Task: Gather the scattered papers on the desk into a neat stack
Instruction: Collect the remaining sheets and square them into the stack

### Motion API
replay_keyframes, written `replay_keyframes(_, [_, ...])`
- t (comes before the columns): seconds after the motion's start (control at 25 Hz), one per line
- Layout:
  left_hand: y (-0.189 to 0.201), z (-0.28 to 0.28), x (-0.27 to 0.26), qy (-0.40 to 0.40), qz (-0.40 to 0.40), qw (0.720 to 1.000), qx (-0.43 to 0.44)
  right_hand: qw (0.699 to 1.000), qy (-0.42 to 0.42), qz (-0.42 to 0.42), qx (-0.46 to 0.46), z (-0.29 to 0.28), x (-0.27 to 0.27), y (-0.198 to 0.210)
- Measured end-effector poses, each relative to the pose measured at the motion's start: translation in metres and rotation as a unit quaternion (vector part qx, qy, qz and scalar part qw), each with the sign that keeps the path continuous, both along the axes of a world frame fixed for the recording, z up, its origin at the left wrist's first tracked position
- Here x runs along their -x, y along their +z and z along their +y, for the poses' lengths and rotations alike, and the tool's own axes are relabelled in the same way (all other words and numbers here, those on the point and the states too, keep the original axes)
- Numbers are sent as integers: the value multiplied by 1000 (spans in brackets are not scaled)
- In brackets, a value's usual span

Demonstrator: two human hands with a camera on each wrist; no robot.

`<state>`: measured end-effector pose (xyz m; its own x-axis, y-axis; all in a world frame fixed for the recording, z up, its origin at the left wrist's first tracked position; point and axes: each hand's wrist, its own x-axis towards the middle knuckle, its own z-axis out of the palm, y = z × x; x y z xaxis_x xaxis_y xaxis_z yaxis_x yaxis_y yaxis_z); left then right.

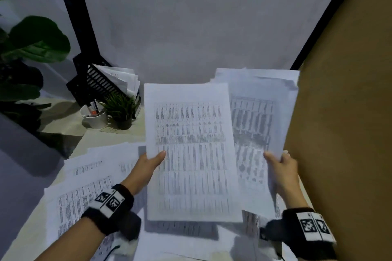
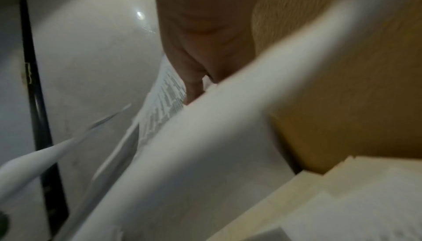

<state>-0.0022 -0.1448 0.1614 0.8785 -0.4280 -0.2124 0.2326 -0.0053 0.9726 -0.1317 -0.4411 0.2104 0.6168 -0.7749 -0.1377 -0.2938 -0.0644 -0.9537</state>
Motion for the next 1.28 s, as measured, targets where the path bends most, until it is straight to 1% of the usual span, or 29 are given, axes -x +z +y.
replay_keyframes(0.08, [5, -6, -4, -7, 25, 998, 51, 996, 66, -13, -64, 26, -5, -7])
replay_keyframes(0.12, [6, -7, -6, -4, 37, 997, 62, 992, 85, -18, -87, 35, -8, -15])
replay_keyframes(0.2, [11, -10, -4, 5, 33, 998, 57, 988, 107, -38, -107, 51, -14, -28])
replay_keyframes(0.28, [13, -11, 0, 29, -7, 999, 18, 981, 124, -66, -130, 63, -17, -35])
replay_keyframes(0.36, [16, -11, 3, 55, -76, 995, -21, 972, 158, -80, -153, 66, -22, -39])
replay_keyframes(0.4, [17, -11, 4, 61, -107, 992, -25, 971, 178, -77, -142, 68, -24, -38])
replay_keyframes(0.48, [14, -8, 1, 77, -162, 984, -12, 975, 193, -69, -84, 69, -29, -33])
replay_keyframes(0.52, [14, -6, -1, 91, -172, 981, 1, 975, 198, -73, -74, 69, -31, -33])
replay_keyframes(0.56, [16, -5, -4, 104, -169, 980, 25, 975, 197, -75, -68, 70, -33, -32])
replay_keyframes(0.64, [15, -2, -5, 115, -137, 981, 74, 976, 191, -78, -63, 71, -36, -33])
replay_keyframes(0.72, [18, 0, -2, 103, -100, 987, 71, 975, 189, -90, -72, 73, -39, -39])
replay_keyframes(0.8, [17, 4, 3, 77, -88, 991, 57, 975, 180, -102, -80, 76, -39, -45])
replay_keyframes(0.96, [8, 4, 6, 81, -69, 991, 78, 975, 171, -114, -83, 80, -36, -53])
replay_keyframes(1.12, [22, 6, 6, 71, -102, 987, 100, 967, 184, -157, -84, 77, -40, -42])
replay_keyframes(1.28, [25, 11, 4, 57, -100, 989, 88, 959, 191, -187, -93, 70, -40, -34])
